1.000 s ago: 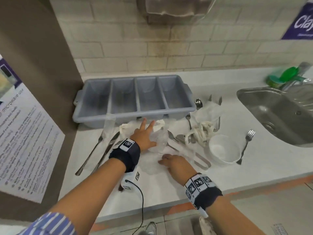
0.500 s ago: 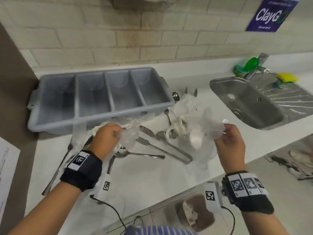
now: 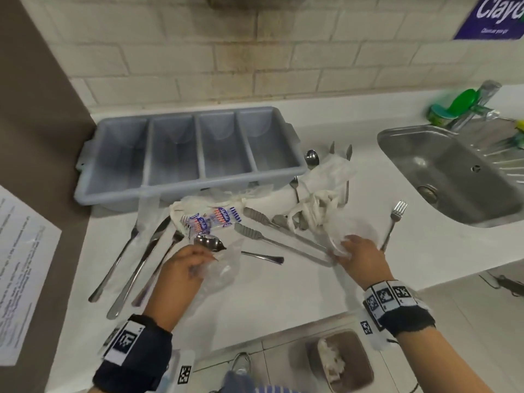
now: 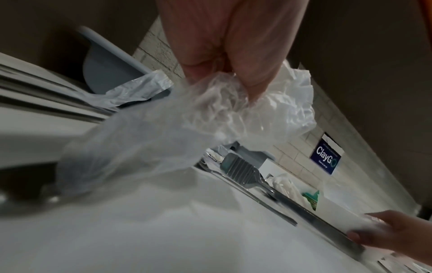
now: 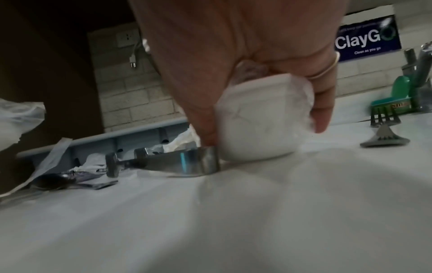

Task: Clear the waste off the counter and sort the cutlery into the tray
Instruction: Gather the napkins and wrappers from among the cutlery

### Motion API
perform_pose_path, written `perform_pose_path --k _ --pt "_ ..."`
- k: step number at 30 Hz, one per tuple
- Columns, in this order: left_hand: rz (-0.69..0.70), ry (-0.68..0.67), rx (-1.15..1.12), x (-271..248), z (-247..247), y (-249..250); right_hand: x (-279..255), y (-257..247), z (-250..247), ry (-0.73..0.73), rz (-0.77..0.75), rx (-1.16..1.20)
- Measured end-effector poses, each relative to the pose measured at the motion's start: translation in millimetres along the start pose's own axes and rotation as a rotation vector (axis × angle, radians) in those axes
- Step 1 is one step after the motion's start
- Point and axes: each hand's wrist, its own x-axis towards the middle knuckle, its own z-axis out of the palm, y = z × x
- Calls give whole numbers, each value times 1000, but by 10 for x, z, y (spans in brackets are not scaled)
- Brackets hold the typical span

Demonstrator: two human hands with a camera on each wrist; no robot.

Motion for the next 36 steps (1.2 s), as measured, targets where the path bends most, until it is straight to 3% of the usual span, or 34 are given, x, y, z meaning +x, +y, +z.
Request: perform_pose_path --k 2,4,7,9,12,14,18,20,22,26,30,33,36 --pt "-6 18 9 -73 27 119 -55 62 -45 60 -41 42" --pt "20 53 -5 -137 58 343 -192 163 -138 209 -86 74" --pt "183 91 35 -221 199 842 -627 372 -388 537 -113 152" --pt "291 57 62 -269 426 1165 -951 629 -497 609 -40 260" --pt "340 -139 -11 -326 1099 1565 -1337 1294 -343 577 169 342" --pt "317 -362 -30 -394 1699 1665 -1559 1758 -45 530 334 275" --pt "364 -807 71 -543 2931 1564 -1868 2376 659 445 720 364" --pt "398 -949 119 -606 3497 1389 -1987 2571 1040 450 845 403" --pt "342 -1066 164 -643 4053 1079 -2059 2704 1419 452 943 431" --pt "283 -1214 331 -623 5261 130 -2120 3015 2320 395 1041 489" --pt "355 -1296 561 -592 6350 -982 -2263 3299 3242 337 1046 483" --pt "277 -1342 681 -672 7024 -1678 -2370 3490 3772 320 1017 517" --pt "428 -1507 836 -725 7437 -2215 -2499 3645 4199 245 940 479"
